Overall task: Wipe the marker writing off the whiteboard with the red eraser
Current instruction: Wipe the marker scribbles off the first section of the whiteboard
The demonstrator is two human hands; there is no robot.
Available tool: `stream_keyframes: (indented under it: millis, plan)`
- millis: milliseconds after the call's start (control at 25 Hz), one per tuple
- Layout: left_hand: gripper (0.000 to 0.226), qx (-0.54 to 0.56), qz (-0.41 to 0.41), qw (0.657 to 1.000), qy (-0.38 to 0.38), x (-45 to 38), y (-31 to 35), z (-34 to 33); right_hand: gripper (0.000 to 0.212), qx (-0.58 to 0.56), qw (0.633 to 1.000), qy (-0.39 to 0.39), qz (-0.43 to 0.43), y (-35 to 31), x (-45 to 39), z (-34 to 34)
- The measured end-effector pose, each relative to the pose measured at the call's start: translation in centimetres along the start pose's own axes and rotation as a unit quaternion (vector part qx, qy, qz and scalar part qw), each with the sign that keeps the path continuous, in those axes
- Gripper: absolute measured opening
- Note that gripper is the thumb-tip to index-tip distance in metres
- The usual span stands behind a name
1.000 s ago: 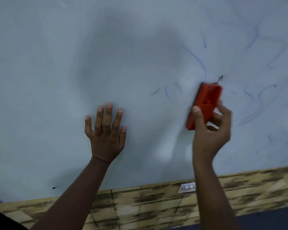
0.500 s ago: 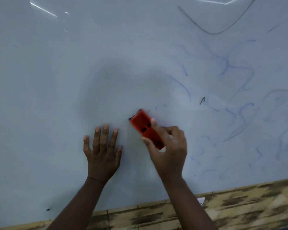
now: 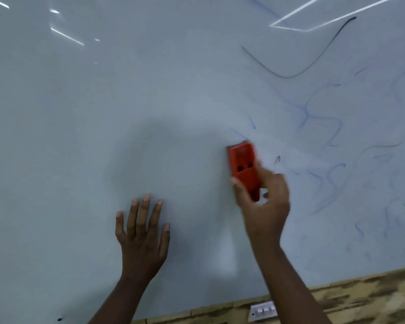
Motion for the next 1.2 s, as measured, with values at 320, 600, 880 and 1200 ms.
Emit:
stream_keyframes:
  millis: [320,600,880,1200]
  plan:
    - [0.050,0.006,0.058,0.997,0.045,-7.6,-0.9,3.4,0.058,0.066,0.966,-0.093,0.231,-7.2,1.1,-4.1]
    - [0.059,-0.047,0.006,0.994,0.100,-19.1,-2.3,5.1,0.053,-0.011,0.999,0.049,0.018,0.1,-5.9,2.4]
    - [0.064,-0.067,-0.004,0.994,0.087,-19.0,-2.2,4.2,0.056,-0.071,0.991,0.087,-0.069,0.9,-9.8,3.5]
    - [0.068,-0.067,-0.003,0.994,0.088,-18.9,-2.3,4.0,0.064,0.019,0.983,-0.049,0.177,-10.9,-2.8,-5.5]
Point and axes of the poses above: each hand's wrist, its own x-axis away from the middle knuckle, its own z-axis out of the back of the hand, y = z × x, the point moved 7 cm from there along -x, towards the middle knuckle, and after that the axes turned 1 degree about z, right-handed, at the moved point
